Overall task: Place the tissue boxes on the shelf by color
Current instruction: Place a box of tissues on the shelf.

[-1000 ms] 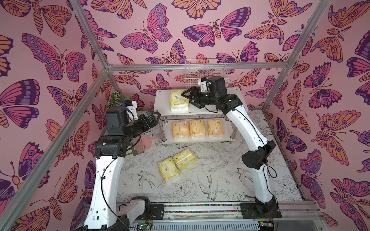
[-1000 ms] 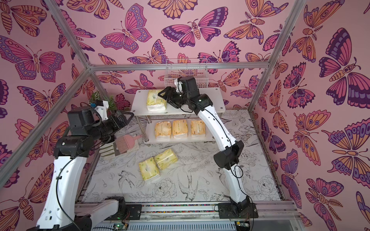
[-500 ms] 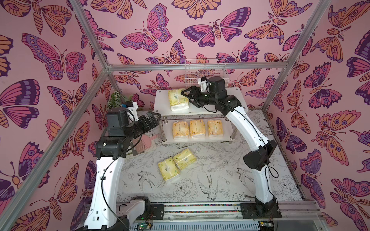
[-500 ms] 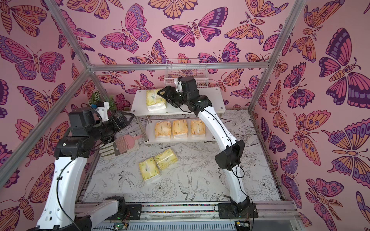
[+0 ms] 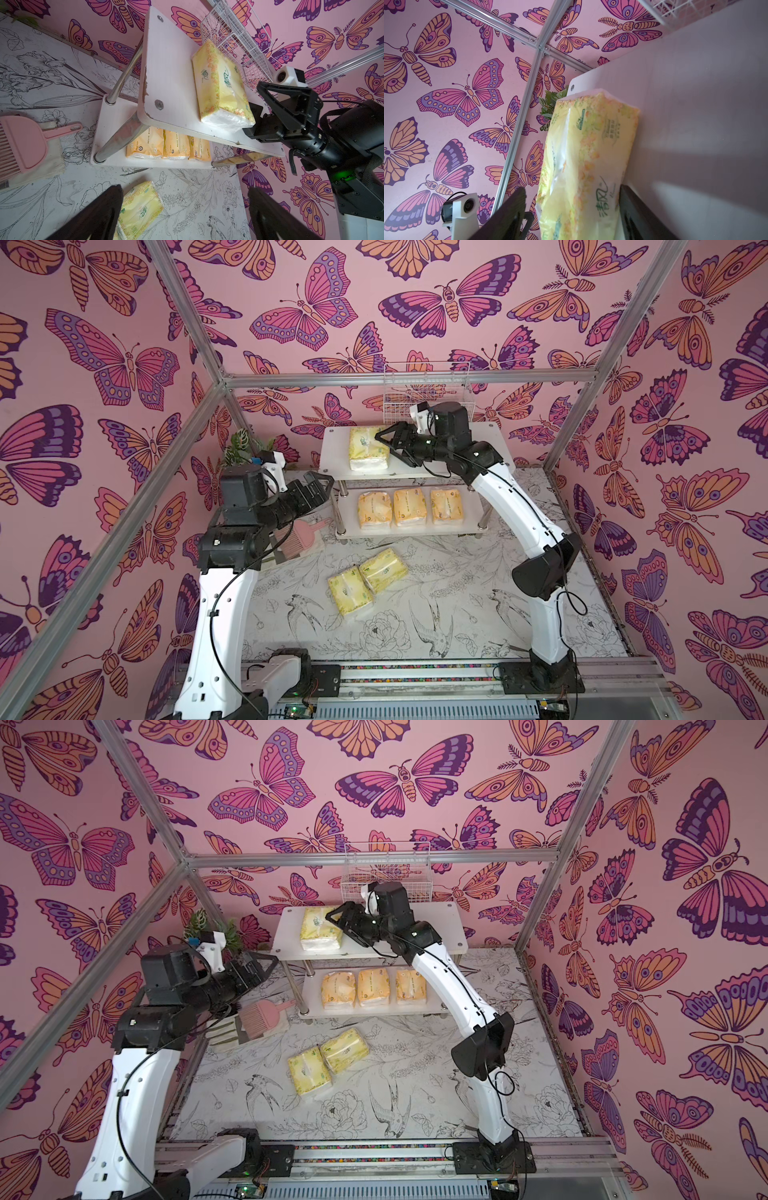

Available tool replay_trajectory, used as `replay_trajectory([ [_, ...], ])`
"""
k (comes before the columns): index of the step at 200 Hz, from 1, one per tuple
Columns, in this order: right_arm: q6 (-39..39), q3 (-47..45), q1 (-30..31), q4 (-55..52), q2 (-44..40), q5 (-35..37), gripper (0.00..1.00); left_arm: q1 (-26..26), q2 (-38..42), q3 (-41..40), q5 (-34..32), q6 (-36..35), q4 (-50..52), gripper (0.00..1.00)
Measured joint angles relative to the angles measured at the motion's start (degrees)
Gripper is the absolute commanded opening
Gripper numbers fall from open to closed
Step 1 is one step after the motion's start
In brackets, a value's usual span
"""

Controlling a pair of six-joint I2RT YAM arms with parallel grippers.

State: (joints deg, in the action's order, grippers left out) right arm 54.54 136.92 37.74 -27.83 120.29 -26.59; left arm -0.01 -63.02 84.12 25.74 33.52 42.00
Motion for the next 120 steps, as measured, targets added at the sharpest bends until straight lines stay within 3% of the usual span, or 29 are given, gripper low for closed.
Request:
replay_trajectory([
  [77,-3.04,-2.03,-0.59,-1.73,-2.51,4.33,0.82,0.0,0.33,-0.85,0.02,-0.02,-0.04,1.0],
  [120,-4.98,-9.33,-0.9,-2.56,-8.35,5.38,0.82,0.0,1.97,-2.47,0.44,-0.02,-0.22,1.0],
])
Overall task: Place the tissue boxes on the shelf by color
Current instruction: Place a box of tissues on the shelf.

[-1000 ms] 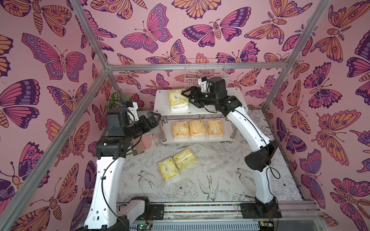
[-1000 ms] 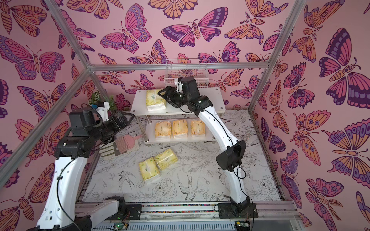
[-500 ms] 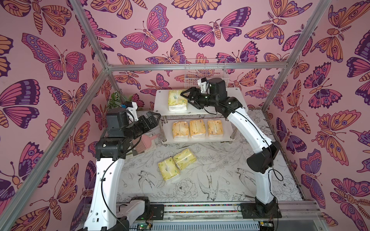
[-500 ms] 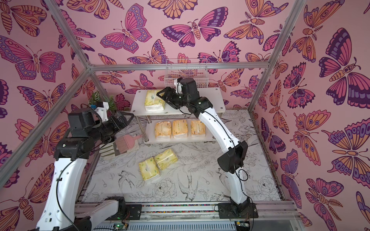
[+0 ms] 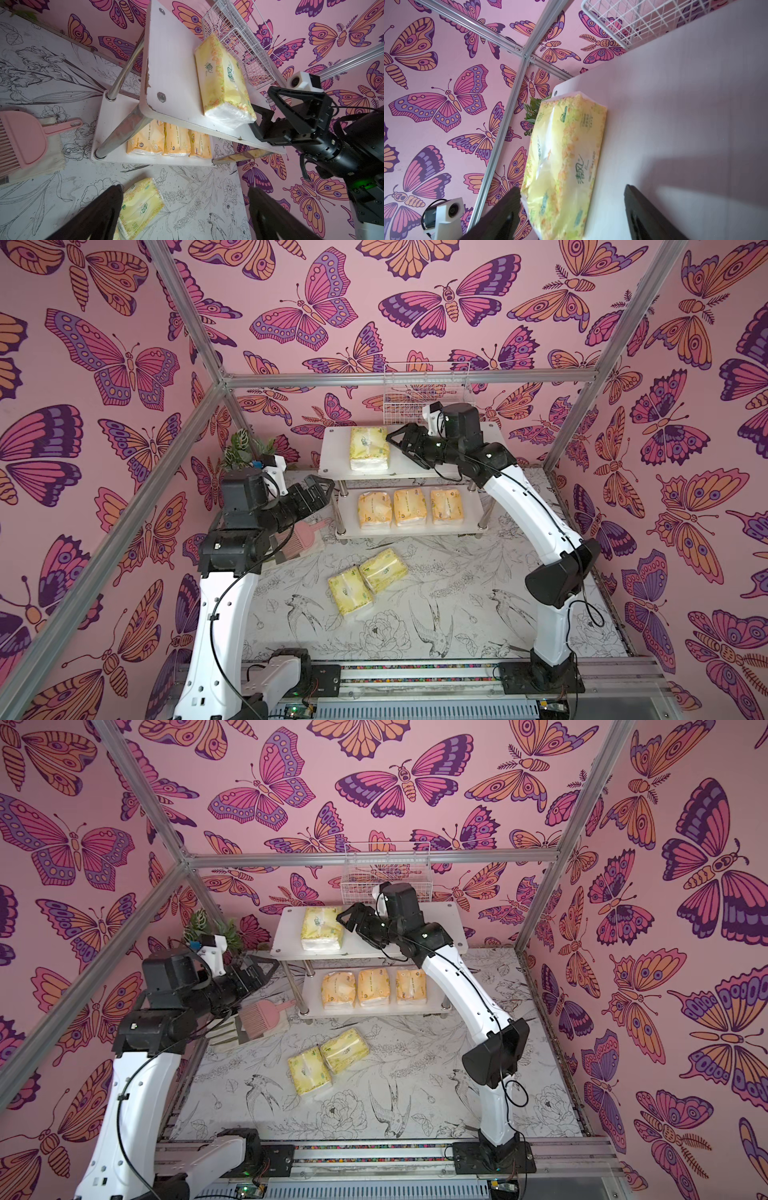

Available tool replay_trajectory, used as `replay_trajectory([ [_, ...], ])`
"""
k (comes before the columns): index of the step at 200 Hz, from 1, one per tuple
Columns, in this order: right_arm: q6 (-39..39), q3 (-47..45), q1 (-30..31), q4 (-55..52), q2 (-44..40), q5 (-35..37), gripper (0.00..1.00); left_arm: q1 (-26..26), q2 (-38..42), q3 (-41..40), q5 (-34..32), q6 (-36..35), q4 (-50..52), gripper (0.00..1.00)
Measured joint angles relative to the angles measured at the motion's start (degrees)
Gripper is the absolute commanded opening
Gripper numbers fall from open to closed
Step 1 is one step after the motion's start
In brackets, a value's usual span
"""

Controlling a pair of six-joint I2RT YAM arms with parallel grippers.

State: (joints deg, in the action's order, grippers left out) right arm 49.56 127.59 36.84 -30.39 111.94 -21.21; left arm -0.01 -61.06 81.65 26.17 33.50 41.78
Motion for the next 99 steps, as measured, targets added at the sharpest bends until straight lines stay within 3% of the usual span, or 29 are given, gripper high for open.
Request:
replay_trajectory([
  [36,-1.88,-12.37,1.33,0.35,-9.7,0.37,0.82,-0.79,4.28,-4.72,0.5,0.0,-0.2,1.0],
  [99,-3.37,-45.48,7.21,6.01,-33.29,4.83,0.82,-7.74,13.25,-17.2,-0.72,0.2,-0.26,1.0],
])
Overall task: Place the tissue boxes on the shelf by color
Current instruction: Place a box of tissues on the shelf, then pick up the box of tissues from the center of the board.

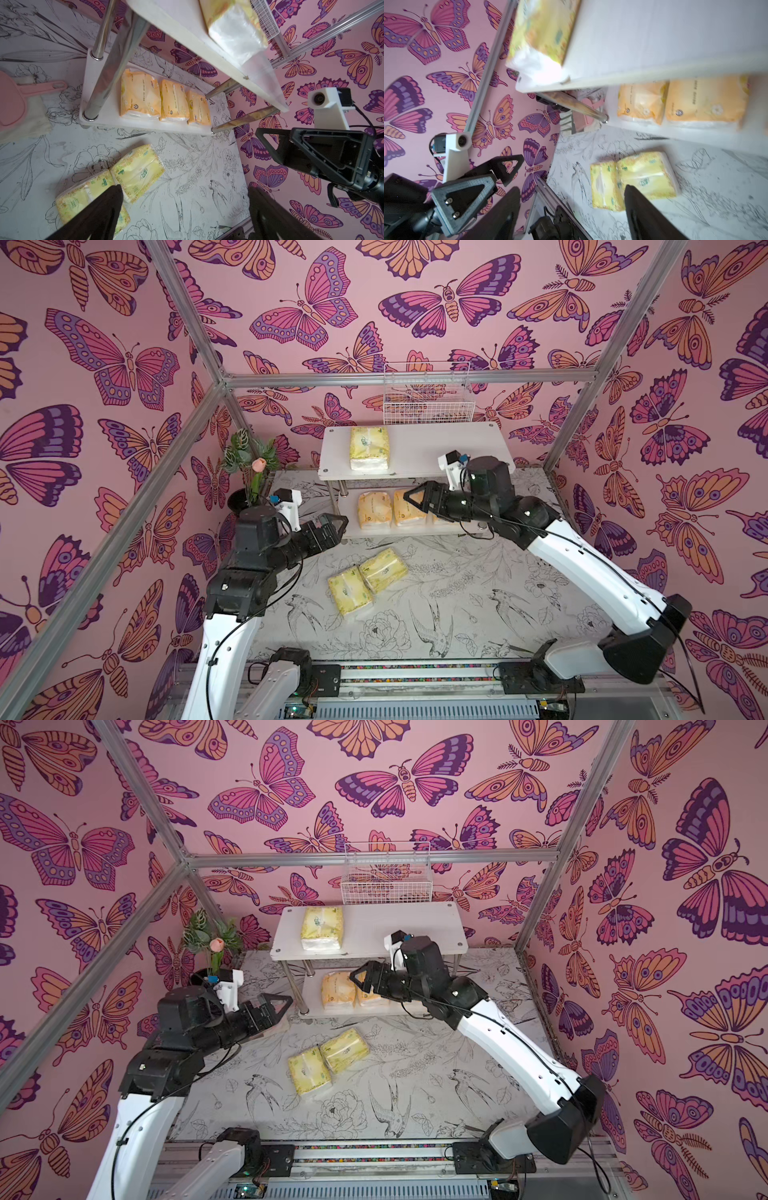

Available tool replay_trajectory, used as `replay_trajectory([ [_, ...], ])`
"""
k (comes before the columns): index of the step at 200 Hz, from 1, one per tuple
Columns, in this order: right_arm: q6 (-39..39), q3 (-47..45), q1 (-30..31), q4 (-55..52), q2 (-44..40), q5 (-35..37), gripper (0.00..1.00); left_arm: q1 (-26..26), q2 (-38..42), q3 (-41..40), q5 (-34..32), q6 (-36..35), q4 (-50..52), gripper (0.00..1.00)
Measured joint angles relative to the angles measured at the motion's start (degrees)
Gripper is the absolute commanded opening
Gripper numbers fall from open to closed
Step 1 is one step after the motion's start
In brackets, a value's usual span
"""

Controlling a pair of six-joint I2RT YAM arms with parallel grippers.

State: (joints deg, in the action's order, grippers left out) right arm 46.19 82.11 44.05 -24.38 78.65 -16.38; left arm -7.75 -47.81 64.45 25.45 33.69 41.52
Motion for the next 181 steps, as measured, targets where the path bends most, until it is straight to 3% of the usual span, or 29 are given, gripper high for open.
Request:
replay_trajectory([
  [56,0.46,-25.57,3.69,3.72,-13.73,7.32,0.82,-12.5,-0.81,-10.14,-8.0,-1.09,-0.04,1.0],
  [112,7.56,-48.09,4.92,13.16,-21.22,12.61,0.82,-19.06,-10.03,-14.43,-14.27,-2.51,-4.85,1.0],
  [144,11.47,-55.15,5.73,17.4,-23.19,16.02,0.82,-21.11,-18.08,-14.21,-15.67,-5.16,-7.74,1.0],
  [181,13.51,-57.11,5.88,19.23,-25.38,18.82,0.82,-21.97,-28.04,-12.0,-17.03,-9.9,-10.45,1.0],
])
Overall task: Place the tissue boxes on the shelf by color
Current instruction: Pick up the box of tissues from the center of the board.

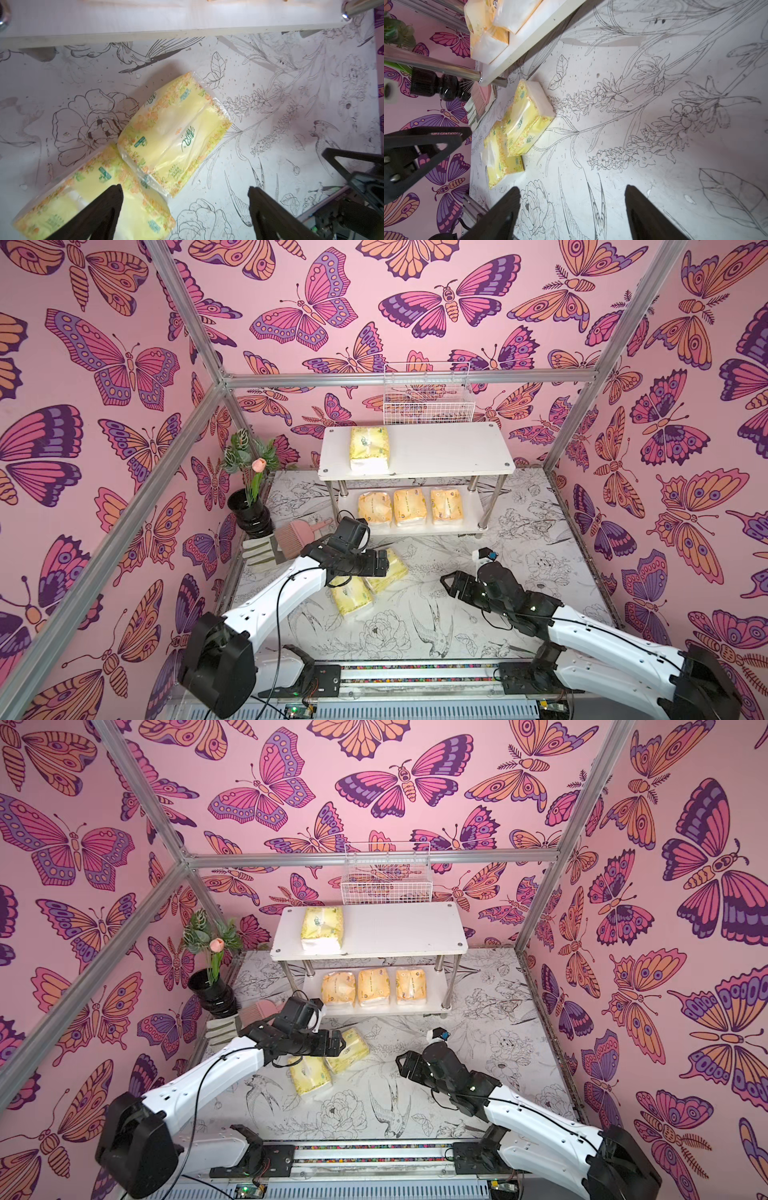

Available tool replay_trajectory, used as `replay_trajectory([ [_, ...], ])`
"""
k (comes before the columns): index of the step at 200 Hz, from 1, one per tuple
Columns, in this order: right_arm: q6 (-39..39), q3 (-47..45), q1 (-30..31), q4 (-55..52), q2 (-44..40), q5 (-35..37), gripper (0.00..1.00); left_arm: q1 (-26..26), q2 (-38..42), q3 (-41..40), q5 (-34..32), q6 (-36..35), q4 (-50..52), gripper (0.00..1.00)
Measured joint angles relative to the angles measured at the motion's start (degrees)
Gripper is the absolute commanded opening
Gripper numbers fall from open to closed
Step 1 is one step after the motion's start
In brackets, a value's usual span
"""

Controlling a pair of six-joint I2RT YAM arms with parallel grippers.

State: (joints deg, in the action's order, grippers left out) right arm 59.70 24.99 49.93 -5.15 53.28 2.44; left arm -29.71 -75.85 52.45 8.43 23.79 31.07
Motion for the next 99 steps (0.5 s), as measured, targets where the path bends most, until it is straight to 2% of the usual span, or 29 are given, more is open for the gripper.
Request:
replay_trajectory([
  [99,2.08,-2.01,0.0,-0.35,-6.97,3.32,0.83,0.0,-11.67,2.1,-3.65,-7.06,-5.53,1.0],
])
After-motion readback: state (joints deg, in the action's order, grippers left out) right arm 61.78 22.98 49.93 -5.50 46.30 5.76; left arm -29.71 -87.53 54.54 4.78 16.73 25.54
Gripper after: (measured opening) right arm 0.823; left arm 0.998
